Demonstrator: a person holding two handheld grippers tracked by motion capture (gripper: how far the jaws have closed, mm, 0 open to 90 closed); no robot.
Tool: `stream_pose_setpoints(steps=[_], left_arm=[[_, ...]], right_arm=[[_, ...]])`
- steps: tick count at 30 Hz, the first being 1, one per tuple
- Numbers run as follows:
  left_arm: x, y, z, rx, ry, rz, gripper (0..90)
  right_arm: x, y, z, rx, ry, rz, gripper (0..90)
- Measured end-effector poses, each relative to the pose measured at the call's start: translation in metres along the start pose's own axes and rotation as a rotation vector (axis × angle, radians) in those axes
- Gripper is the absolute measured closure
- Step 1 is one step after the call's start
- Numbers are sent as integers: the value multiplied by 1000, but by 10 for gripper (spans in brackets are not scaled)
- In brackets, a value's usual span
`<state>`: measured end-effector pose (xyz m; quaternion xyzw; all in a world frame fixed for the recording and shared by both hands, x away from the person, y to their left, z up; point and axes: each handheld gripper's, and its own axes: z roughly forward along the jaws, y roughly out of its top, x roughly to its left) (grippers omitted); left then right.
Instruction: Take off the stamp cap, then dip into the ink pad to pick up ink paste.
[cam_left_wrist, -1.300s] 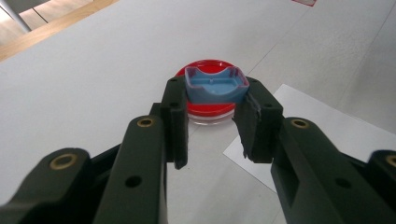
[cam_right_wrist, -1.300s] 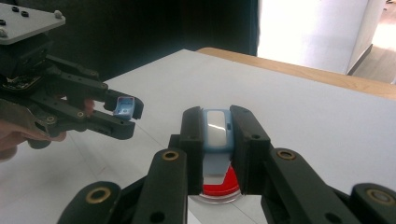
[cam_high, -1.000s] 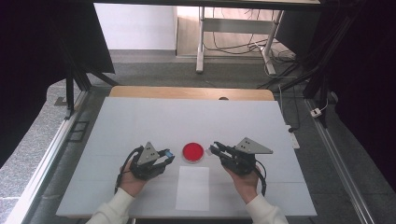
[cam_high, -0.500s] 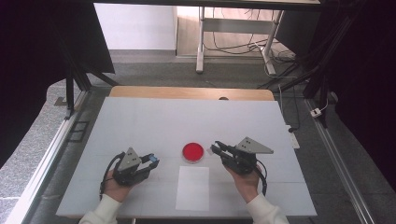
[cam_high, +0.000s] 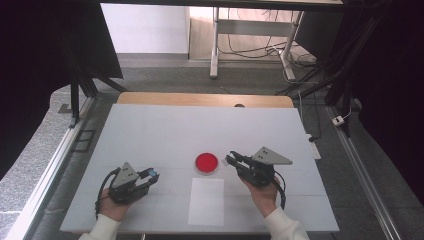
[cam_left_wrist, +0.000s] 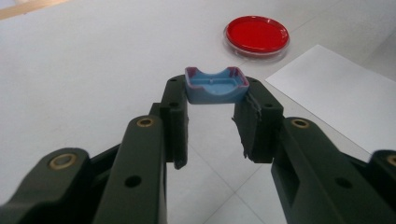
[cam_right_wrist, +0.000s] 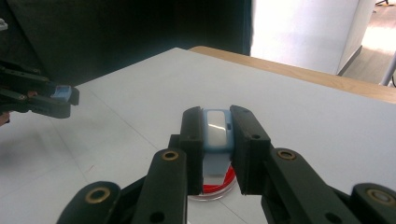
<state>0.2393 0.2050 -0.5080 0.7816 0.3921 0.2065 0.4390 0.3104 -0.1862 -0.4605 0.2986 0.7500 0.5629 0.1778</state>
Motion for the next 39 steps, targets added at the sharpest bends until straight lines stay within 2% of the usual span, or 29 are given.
stream_pose_setpoints(steps=[6, 23, 39], left_arm=[[2, -2, -1, -5, -5, -21, 654], [3, -2, 2, 5, -8, -15, 654], [3, -2, 6, 13, -18, -14, 654]], right_arm=[[0, 0, 1, 3, 1, 0, 751], [4, 1, 4, 16, 6, -15, 751], [1, 3, 15, 41, 18, -37, 751]])
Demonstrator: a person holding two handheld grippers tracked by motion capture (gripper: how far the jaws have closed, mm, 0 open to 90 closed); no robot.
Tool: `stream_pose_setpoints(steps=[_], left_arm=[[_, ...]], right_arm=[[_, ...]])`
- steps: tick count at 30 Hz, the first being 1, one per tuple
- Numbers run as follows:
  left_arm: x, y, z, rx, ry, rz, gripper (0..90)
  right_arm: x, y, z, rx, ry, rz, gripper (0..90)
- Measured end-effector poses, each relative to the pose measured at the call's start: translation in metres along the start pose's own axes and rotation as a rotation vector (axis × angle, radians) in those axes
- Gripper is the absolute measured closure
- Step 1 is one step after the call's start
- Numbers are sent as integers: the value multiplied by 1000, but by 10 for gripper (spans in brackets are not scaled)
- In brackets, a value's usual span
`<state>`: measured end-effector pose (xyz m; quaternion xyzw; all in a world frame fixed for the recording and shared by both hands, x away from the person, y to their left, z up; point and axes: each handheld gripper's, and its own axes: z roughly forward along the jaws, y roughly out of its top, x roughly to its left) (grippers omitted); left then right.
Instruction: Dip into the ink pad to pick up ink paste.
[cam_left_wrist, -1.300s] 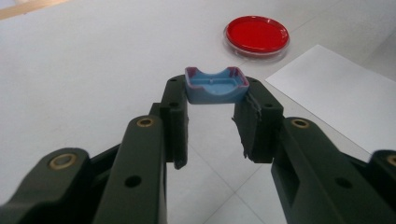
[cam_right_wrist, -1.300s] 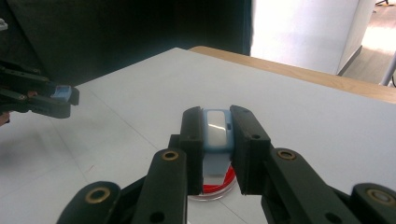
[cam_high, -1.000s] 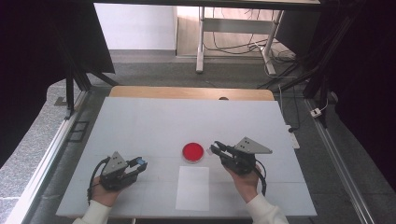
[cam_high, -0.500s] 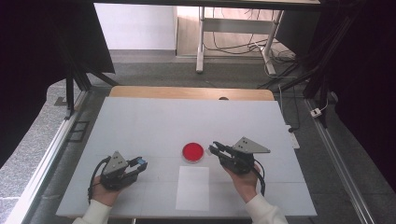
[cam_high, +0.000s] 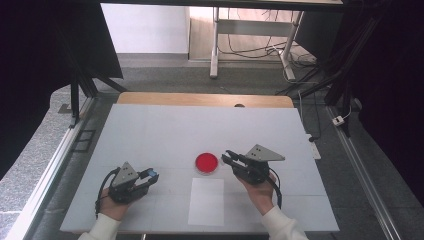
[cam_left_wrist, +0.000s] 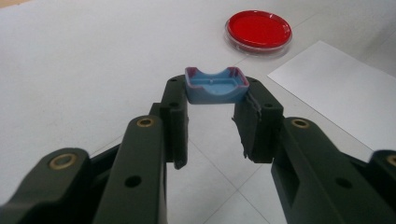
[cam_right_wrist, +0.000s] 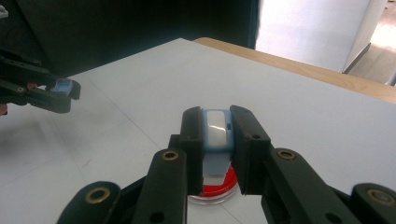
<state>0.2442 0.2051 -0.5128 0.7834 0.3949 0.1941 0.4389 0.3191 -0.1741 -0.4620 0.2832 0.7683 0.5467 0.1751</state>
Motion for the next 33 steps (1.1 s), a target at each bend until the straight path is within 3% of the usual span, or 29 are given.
stream_pose_setpoints(steps=[14, 22, 33], left_arm=[[-1, -3, -2, 3, 10, -12, 654], [0, -5, -4, -5, 9, -20, 654], [-1, -5, -3, -2, 6, -15, 654]], right_arm=[[-8, 4, 16, 13, 40, 6, 751], [-5, 7, 24, 50, 39, -25, 751], [-7, 9, 44, 124, 66, -28, 751]])
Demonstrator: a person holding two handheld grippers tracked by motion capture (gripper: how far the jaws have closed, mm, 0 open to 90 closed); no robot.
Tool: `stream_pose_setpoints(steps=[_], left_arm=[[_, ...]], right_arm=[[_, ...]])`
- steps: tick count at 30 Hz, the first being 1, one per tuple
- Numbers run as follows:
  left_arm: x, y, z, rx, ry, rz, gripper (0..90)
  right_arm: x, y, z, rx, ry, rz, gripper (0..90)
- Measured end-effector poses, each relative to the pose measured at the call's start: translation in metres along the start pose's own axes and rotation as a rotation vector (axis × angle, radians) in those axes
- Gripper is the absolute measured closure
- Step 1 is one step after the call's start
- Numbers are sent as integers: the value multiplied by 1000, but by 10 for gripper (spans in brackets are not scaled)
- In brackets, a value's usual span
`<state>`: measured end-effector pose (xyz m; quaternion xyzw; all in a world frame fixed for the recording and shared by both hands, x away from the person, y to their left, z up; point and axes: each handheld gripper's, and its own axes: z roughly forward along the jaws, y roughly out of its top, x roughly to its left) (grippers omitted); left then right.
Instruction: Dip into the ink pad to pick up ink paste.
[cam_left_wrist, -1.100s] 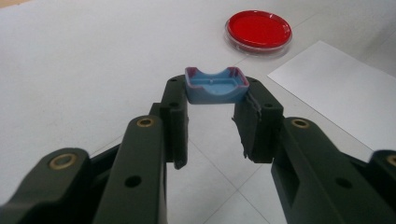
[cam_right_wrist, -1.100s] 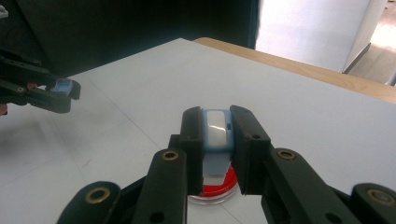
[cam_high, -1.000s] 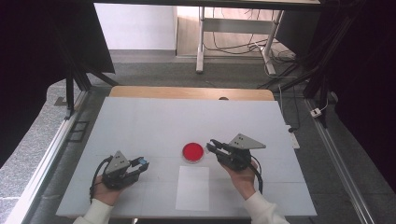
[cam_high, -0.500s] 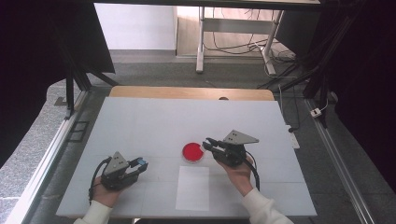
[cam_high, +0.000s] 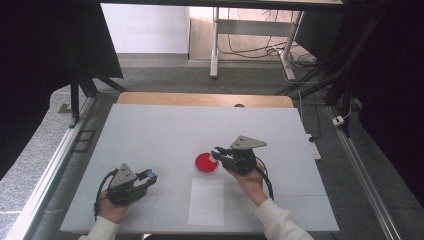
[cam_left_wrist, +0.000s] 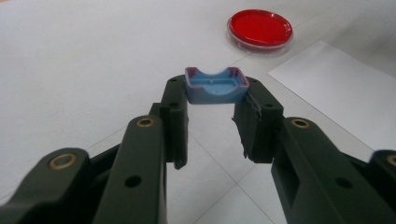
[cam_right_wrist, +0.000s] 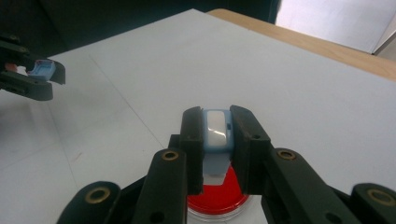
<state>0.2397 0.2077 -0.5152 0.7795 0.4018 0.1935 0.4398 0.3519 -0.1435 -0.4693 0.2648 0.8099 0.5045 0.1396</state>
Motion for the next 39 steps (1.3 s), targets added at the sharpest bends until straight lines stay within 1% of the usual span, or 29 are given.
stream_pose_setpoints(steps=[3, 5, 8, 12, 18, 20, 21, 26, 28, 30, 33, 35, 39], left_arm=[[-1, 0, 0, 6, 2, 9, 654], [-1, 1, 0, 2, 5, 10, 654], [-1, 1, 0, 1, 10, 13, 654], [0, 2, 2, 5, 11, 18, 654], [3, -1, 0, 9, 16, 17, 654], [3, -2, -1, 4, 22, 13, 654], [4, -2, -1, 3, 22, 12, 654], [5, -3, -2, 6, 24, 9, 654], [5, -3, -2, 5, 26, 9, 654], [5, -3, -1, 6, 26, 9, 654], [4, -3, 0, 10, 25, 14, 654], [4, -3, 0, 11, 24, 14, 654], [3, -3, 1, 14, 23, 16, 654]], right_arm=[[-2, 1, 7, 27, 4, -10, 751], [-2, 2, 10, 25, 5, -6, 751], [-1, 5, 15, 38, 11, -6, 751], [-1, 7, 21, 54, 8, -22, 751], [-6, 6, 33, 82, 13, -6, 751], [-8, 6, 37, 97, 5, -14, 751], [-9, 5, 39, 100, 6, -9, 751], [-10, 2, 43, 119, 10, -8, 751], [-10, 1, 46, 134, 9, -20, 751], [-9, 0, 48, 137, 4, -27, 751], [-8, 0, 49, 138, 5, -29, 751], [-8, -1, 50, 146, 1, -38, 751], [-9, -2, 52, 162, -4, -40, 751]])
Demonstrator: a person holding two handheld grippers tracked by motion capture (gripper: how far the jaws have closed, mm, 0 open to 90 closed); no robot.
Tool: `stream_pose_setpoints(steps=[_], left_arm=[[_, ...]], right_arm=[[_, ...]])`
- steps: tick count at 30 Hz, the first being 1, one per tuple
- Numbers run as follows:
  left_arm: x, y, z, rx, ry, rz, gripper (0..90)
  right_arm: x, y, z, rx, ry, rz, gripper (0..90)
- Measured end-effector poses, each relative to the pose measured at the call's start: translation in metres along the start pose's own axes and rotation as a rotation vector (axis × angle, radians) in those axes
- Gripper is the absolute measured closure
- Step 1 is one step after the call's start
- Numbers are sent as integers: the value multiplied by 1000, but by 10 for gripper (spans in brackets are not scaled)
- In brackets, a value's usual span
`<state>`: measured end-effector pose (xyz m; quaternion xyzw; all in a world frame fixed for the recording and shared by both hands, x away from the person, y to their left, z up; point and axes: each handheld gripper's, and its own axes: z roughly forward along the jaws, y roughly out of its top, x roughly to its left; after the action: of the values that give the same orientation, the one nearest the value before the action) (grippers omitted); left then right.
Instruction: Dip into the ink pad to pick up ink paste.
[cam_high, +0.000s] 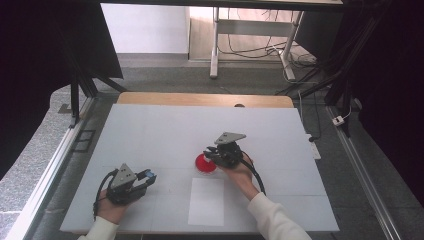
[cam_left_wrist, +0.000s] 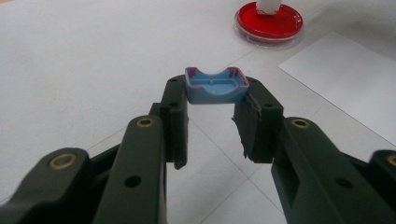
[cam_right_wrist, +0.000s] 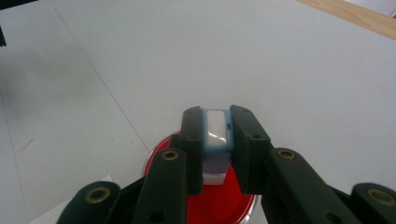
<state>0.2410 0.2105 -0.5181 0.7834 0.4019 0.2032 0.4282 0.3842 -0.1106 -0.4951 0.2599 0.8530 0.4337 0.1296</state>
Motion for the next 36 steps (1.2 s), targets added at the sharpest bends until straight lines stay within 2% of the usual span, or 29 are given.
stream_pose_setpoints(steps=[7, 30, 36], left_arm=[[0, -1, 1, 2, -4, 1, 654], [-1, 0, 3, 6, -9, 11, 654], [-2, 1, 3, 8, -11, 15, 653]], right_arm=[[1, 0, 1, 11, -30, -22, 751], [0, -4, 2, 6, -24, -3, 752], [-1, -6, 4, 24, -26, -7, 754]])
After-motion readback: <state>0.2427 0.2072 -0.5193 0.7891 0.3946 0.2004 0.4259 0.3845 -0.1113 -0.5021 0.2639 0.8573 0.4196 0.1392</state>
